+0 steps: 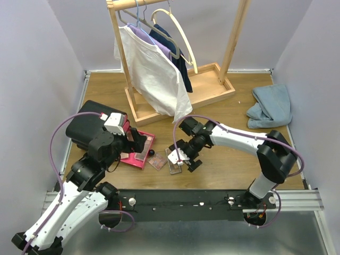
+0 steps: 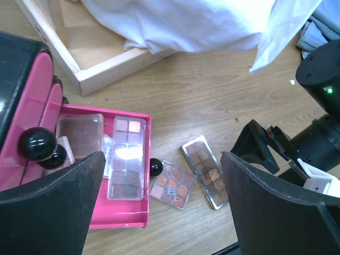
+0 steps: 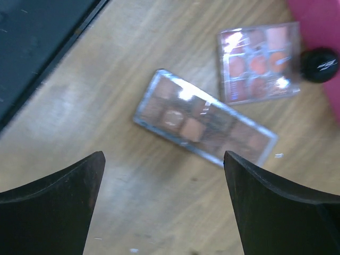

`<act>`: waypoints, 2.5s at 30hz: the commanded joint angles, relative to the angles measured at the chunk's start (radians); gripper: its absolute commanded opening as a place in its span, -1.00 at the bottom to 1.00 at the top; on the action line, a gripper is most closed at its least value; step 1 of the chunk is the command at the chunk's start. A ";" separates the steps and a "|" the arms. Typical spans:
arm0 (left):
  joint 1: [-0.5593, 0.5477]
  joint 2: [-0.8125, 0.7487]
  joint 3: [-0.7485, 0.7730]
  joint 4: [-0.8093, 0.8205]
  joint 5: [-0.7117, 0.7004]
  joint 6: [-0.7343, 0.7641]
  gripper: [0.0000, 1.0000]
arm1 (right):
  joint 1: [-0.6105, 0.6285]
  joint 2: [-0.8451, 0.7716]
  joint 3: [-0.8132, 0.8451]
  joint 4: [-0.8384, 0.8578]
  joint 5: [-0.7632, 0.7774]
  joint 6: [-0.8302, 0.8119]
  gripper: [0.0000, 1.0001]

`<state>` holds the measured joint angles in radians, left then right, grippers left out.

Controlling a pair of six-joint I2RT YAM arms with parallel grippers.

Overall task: Organize the makeup
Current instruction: Pick up the makeup from the center of the board.

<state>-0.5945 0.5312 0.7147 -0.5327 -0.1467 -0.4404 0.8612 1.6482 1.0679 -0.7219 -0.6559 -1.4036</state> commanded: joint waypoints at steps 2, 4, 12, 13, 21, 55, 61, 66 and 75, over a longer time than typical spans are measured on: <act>0.007 -0.051 -0.018 -0.021 -0.073 0.043 0.97 | 0.018 0.123 0.188 -0.139 0.082 -0.198 1.00; 0.007 -0.062 -0.018 -0.036 -0.100 0.046 0.97 | 0.033 0.146 0.201 -0.136 0.120 -0.225 1.00; 0.007 -0.123 -0.041 -0.046 -0.119 0.023 0.97 | 0.119 0.257 0.297 -0.194 0.351 -0.354 1.00; 0.007 -0.126 -0.038 -0.049 -0.122 0.023 0.97 | 0.124 0.268 0.303 -0.203 0.360 -0.362 1.00; 0.007 -0.148 -0.043 -0.049 -0.122 0.016 0.97 | 0.173 0.337 0.359 -0.225 0.410 -0.377 1.00; 0.009 -0.192 -0.049 -0.041 -0.099 0.017 0.97 | 0.180 0.199 0.067 -0.128 0.437 -0.002 -0.67; 0.007 -0.223 -0.046 -0.050 -0.136 0.009 0.97 | 0.180 0.154 0.223 -0.172 0.466 0.068 -0.81; 0.009 -0.269 -0.044 -0.052 -0.169 0.000 0.97 | 0.187 0.159 0.409 -0.205 0.527 0.057 -0.82; 0.012 -0.321 -0.046 -0.052 -0.197 -0.003 0.97 | 0.237 0.283 0.641 -0.149 0.711 -0.006 -0.81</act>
<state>-0.5903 0.2245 0.6727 -0.5774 -0.3050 -0.4366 1.0576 1.8530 1.6089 -0.9108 -0.0864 -1.3758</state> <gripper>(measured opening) 0.987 0.609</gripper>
